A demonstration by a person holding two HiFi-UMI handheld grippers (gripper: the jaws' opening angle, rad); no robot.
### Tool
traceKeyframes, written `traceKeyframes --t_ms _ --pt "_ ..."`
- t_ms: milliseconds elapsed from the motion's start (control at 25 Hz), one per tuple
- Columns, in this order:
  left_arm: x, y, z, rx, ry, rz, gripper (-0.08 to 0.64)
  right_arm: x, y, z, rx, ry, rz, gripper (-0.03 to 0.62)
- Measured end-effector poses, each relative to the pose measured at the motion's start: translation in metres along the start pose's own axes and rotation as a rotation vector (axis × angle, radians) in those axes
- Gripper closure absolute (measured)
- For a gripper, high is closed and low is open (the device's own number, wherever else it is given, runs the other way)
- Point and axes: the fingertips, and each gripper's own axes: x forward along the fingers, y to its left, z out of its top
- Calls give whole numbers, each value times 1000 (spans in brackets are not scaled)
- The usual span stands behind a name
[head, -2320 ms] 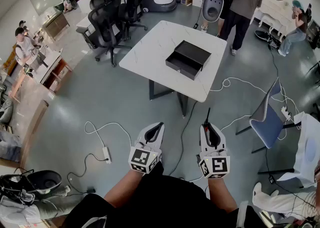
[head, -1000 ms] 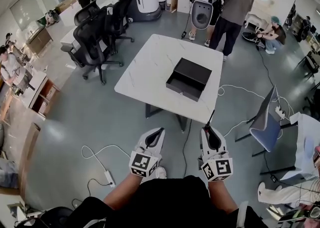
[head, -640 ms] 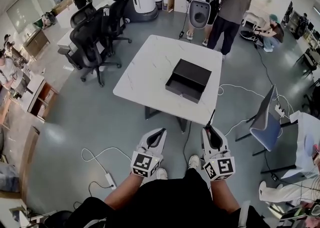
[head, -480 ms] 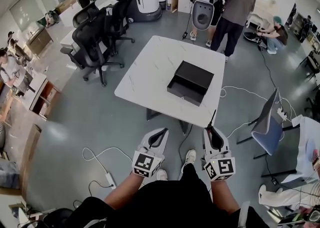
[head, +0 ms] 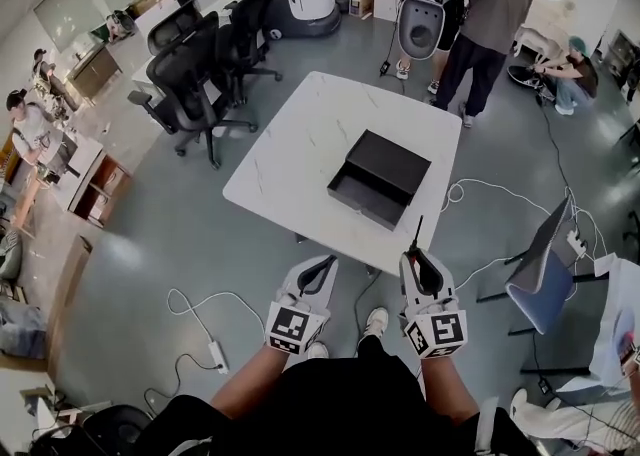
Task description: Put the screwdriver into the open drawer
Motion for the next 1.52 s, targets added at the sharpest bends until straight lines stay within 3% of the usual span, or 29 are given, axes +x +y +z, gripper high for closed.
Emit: traceKeyframes --t_ms 520,880,1080,1520 --pt "79 11 7 -19 26 103 551 53 -65 -5 4 3 122 505" --pt "96 14 7 -73 25 170 551 70 -92 -9 38 13 169 505" --pt "102 22 5 -64 38 196 551 81 -93 -12 29 33 192 505" --pt "144 67 11 -54 28 94 551 136 -88 -8 -16 55 149 505"
